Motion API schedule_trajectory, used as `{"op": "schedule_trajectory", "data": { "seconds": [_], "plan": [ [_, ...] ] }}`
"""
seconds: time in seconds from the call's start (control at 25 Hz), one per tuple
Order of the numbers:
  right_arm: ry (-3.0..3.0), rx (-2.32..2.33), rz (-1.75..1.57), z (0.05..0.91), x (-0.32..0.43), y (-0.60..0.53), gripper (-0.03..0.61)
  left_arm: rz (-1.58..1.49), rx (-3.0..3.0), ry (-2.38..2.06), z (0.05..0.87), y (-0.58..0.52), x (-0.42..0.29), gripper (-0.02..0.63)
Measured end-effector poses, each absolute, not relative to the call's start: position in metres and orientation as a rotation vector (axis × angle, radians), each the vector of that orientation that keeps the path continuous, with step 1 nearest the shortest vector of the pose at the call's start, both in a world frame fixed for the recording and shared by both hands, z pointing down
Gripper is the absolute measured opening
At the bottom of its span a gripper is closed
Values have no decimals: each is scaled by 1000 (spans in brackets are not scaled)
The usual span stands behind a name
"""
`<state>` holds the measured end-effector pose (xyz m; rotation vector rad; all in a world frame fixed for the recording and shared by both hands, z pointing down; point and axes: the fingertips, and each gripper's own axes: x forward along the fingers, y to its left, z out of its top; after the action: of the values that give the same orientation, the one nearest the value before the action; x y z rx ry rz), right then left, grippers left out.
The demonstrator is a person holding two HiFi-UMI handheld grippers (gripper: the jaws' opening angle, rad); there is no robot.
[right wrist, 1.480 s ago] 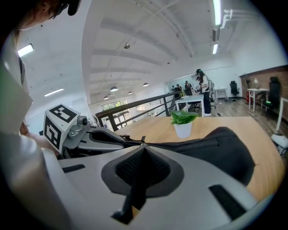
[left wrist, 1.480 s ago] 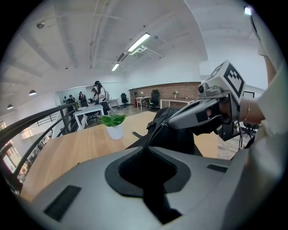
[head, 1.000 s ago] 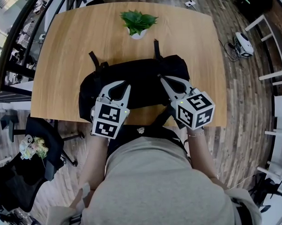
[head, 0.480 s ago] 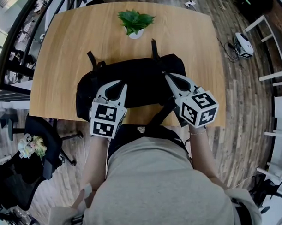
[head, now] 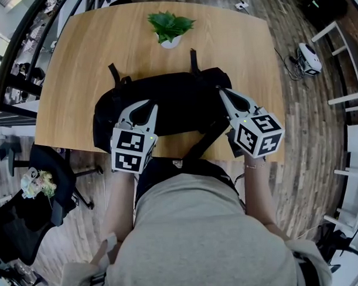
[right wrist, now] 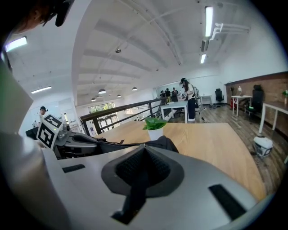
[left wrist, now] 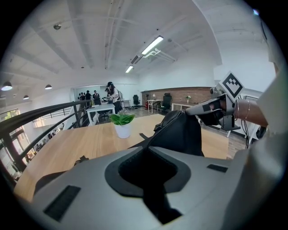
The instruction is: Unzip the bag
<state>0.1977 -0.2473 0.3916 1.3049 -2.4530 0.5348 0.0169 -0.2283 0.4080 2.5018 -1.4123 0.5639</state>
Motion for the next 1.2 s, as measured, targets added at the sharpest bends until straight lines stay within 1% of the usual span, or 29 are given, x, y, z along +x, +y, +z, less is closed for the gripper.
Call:
{"op": "schedule_trajectory", "data": {
  "seconds": [0.28,0.36,0.48,0.52,0.56,0.6,0.64,1.0,1.12,1.2],
  "plan": [
    [-2472,1314,539,390,196,-247,12,538,2485,-1420,408,-227,19,50],
    [-2467,1334,527,389,196,-246,14,511,2461,-1419,409,-225,19,61],
    [-2466,1348,508,387,190,-247,15,488,2447,-1415,407,-223,18,91],
    [-2470,1342,501,385,187,-247,25,473,2444,-1412,405,-223,18,116],
    [-2473,1331,492,384,183,-246,40,454,2441,-1407,403,-222,18,164],
    [-2478,1321,485,381,180,-245,50,431,2437,-1404,400,-221,16,190],
    [-2486,1310,478,379,177,-244,55,409,2433,-1406,397,-220,14,199],
    [-2603,1148,446,362,129,-229,80,166,2346,-1391,378,-215,-2,195],
    [-2637,1061,436,363,104,-221,97,132,2330,-1409,374,-212,-8,172],
    [-2647,1005,439,367,90,-216,97,134,2333,-1417,373,-210,-10,146]
  ]
}}
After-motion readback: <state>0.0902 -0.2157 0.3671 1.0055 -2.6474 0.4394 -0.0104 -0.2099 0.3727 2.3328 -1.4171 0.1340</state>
